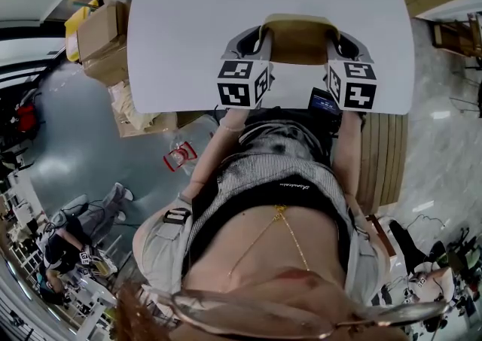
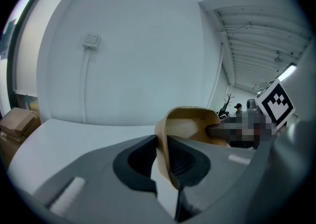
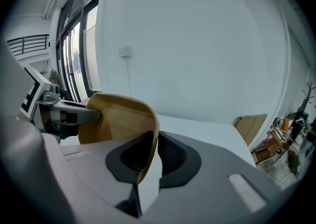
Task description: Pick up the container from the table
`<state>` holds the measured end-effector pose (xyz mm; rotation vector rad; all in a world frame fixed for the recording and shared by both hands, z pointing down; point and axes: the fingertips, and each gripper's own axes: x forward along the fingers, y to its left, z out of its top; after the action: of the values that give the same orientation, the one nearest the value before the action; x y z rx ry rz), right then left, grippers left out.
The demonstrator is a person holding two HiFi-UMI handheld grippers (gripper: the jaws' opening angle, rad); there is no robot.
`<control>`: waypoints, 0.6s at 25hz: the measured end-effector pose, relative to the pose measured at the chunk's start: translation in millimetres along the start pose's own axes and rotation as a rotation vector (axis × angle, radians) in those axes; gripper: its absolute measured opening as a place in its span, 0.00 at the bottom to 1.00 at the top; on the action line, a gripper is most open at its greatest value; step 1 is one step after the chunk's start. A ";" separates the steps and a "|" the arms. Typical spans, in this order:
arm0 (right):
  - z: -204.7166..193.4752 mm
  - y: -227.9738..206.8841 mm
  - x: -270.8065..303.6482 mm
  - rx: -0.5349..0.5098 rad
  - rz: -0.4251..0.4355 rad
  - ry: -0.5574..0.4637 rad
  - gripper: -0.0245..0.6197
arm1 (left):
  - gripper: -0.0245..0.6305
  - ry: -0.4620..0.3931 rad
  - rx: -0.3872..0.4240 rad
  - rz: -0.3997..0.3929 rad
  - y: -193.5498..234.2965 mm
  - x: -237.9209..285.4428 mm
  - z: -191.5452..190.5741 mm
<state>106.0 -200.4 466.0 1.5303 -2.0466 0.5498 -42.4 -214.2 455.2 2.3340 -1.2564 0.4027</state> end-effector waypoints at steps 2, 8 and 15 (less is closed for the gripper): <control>0.3 -1.3 -1.5 0.004 0.003 -0.004 0.13 | 0.09 0.000 -0.002 -0.002 -1.8 0.2 0.3; 0.2 -2.4 -0.3 0.007 0.006 0.002 0.13 | 0.09 0.004 -0.005 -0.003 -1.5 1.6 0.6; -0.3 -5.2 4.7 0.010 0.011 0.010 0.13 | 0.09 0.012 -0.012 -0.003 -0.3 6.4 -0.3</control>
<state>110.1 -205.2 469.2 1.5192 -2.0492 0.5714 -38.7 -218.5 458.3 2.3201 -1.2460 0.4060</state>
